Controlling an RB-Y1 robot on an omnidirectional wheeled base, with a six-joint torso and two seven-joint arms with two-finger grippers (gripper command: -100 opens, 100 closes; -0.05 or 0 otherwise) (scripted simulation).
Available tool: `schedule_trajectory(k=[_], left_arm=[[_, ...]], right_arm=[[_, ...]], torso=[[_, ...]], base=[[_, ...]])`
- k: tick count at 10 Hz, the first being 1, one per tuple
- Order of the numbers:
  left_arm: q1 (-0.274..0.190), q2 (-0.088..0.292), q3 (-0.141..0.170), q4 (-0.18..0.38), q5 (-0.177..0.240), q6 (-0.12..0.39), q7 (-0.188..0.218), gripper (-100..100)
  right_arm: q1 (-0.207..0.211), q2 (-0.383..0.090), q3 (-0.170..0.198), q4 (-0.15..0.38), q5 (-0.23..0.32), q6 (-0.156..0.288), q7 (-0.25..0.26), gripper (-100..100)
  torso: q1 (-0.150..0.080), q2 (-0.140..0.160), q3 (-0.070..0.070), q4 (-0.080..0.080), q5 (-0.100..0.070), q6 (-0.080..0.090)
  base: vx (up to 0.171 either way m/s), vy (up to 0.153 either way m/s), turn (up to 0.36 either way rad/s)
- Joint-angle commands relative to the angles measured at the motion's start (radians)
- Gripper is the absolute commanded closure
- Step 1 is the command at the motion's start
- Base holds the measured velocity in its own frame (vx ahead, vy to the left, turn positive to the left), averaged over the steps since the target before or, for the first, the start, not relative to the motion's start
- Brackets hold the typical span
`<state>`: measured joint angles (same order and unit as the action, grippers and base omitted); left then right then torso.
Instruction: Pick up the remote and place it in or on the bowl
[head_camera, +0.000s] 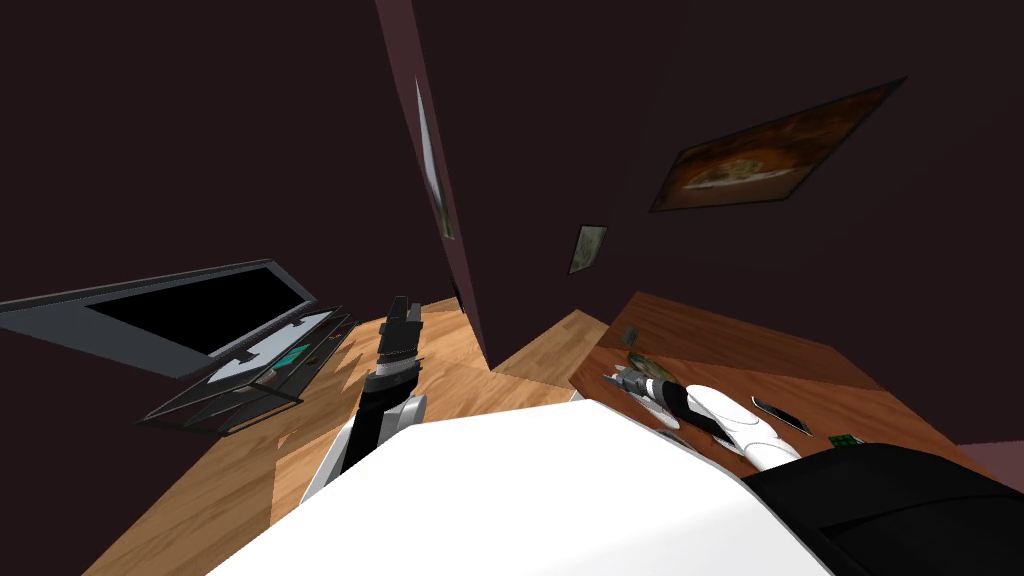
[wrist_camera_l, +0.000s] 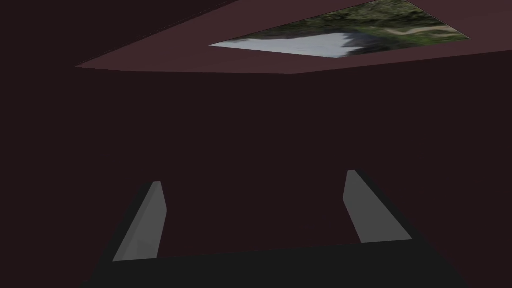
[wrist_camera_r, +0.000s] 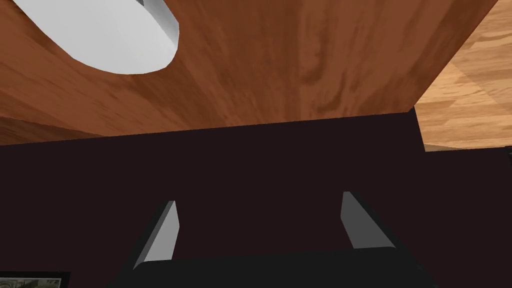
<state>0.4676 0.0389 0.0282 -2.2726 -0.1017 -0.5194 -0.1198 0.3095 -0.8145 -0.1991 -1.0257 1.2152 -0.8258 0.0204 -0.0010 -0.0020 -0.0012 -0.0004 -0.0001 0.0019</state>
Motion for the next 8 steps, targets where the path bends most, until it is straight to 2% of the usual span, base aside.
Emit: schedule_trajectory(k=[1,2,3,4,5,8], left_arm=[[0.000,0.000,0.000,0.000,0.000,0.000,0.000,0],[0.000,0.000,0.000,0.000,0.000,0.000,0.000,0],[0.000,0.000,0.000,0.000,0.000,0.000,0.000,0],[0.000,0.000,0.000,0.000,0.000,0.000,0.000,0],[0.000,0.000,0.000,0.000,0.000,0.000,0.000,0],[0.000,0.000,0.000,0.000,0.000,0.000,0.000,0]], right_arm=[[0.000,-0.014,-0.005,0.040,0.020,-0.016,0.020,-100],[0.002,-0.030,0.003,0.066,0.061,-0.024,0.038,-100],[0.002,-0.030,0.003,0.081,0.061,-0.024,0.038,-100],[0.003,-0.044,0.012,0.112,0.099,-0.031,0.056,-100],[0.003,-0.044,0.012,0.119,0.099,-0.031,0.056,-100],[0.011,-0.075,0.037,0.216,0.197,-0.049,0.105,-100]], torso=[[0.000,0.000,0.000,0.000,0.000,0.000],[0.000,0.000,0.000,0.000,0.000,0.000],[-0.001,0.000,0.000,0.000,0.000,0.000],[-0.001,0.000,0.000,0.000,0.000,0.000],[-0.001,0.000,0.000,0.000,0.000,0.000],[-0.001,-0.001,-0.001,0.000,0.000,0.000]], base=[[0.048,-0.015,0.047],[0.053,-0.024,0.087],[0.044,-0.023,0.041],[0.048,-0.020,0.052],[0.040,-0.020,0.027],[0.063,-0.034,0.065]])
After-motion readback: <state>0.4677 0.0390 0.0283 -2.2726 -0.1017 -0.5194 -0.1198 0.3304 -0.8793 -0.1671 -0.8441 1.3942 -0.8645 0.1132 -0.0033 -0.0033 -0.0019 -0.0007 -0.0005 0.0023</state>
